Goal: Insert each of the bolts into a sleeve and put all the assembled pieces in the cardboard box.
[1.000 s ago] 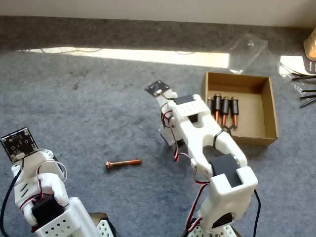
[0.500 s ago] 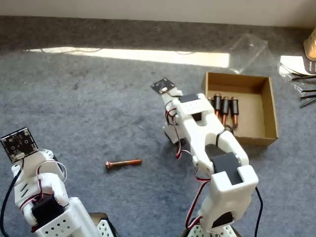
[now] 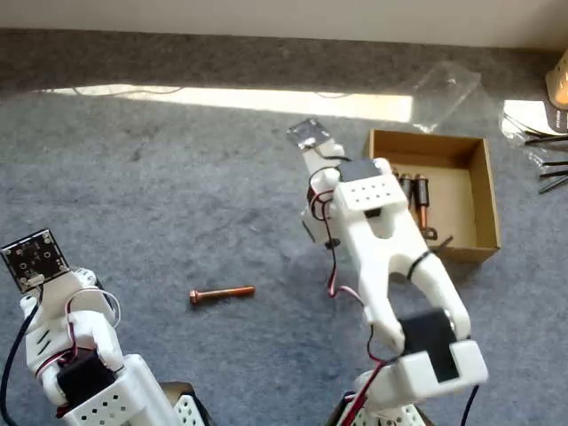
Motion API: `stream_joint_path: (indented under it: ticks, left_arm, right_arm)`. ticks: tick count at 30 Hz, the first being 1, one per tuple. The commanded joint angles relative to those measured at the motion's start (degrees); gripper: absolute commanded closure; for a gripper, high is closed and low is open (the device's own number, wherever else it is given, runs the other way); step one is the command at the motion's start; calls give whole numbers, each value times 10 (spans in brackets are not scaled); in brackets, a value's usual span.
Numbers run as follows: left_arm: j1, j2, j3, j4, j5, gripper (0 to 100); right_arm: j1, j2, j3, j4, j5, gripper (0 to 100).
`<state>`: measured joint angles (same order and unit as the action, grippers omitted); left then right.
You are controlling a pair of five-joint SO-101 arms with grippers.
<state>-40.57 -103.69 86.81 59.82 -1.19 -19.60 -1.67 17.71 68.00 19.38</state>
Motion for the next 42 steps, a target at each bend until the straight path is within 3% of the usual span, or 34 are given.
stream_joint_path:
  ticks: [1,13,25,30,34,42]
  left_arm:
    - [7,-5,-4,-12,-1,993]
    - [53,-5,-3,-11,-4,993]
    - [53,-5,9,-14,-4,994]
    - [54,-5,9,-14,-4,993]
    - [88,-4,10,-11,-4,993]
    - [161,-3,14,-10,-86,993]
  right_arm:
    - [9,-95,-18,31,-7,995]
    - [9,-363,-10,114,-8,995]
    - [11,-674,195,108,-8,995]
    - [13,-756,287,58,-9,995]
    - [13,-799,371,1,-59,995]
    - [13,-823,500,-104,-81,995]
